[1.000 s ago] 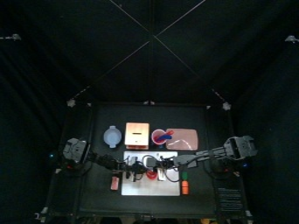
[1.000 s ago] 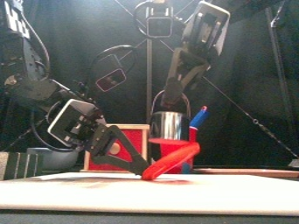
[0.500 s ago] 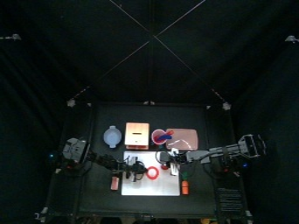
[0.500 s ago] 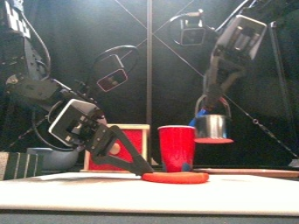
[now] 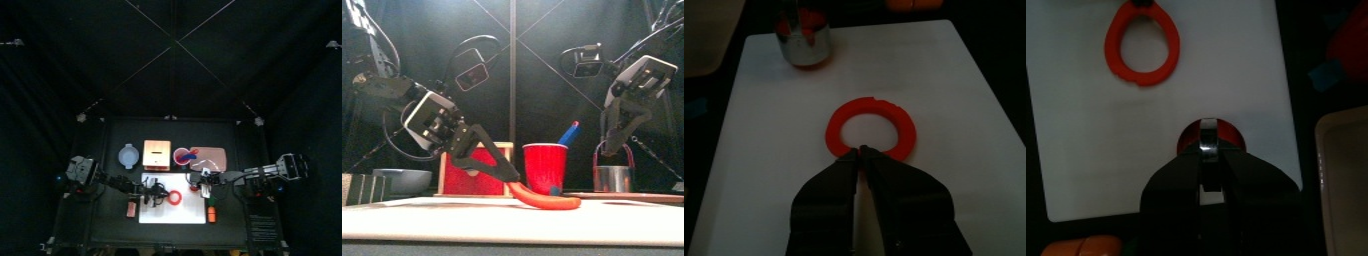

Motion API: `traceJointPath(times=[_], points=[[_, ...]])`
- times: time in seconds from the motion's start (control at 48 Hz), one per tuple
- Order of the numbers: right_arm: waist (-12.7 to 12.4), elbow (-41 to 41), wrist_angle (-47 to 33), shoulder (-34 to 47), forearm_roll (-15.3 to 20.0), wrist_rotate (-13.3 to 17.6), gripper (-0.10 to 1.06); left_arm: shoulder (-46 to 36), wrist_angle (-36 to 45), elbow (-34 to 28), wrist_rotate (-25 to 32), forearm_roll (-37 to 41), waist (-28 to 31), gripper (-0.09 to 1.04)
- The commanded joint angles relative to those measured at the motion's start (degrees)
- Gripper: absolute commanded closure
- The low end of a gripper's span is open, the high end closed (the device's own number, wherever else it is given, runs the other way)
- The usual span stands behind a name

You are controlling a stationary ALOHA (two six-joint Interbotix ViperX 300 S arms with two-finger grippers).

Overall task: Get the cutter from the drawer then cut the dough then place the extra dough in the bowl
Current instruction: Place the extra dough in the bowl

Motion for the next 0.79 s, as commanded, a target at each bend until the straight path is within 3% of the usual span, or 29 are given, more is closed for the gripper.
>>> traceJointPath(times=[0.021, 0.208, 0.792], points=[[-0.18, -1.32, -0.44, -0.44, 1.32, 0.00, 0.37, -1.67, -0.18, -0.44, 0.00, 0.00, 0.44, 0.38], [-0.18, -2.20, -0.62, -0.44, 1.41, 0.00, 0.24, -1.93, -0.18, -0.35, 0.00, 0.00, 0.62, 0.38], [-0.70, -3.08, -3.16, -0.70, 1.85, 0.00, 0.23, -6.94, -0.26, 2.11, 0.00, -2.29, 1.23, 0.38]])
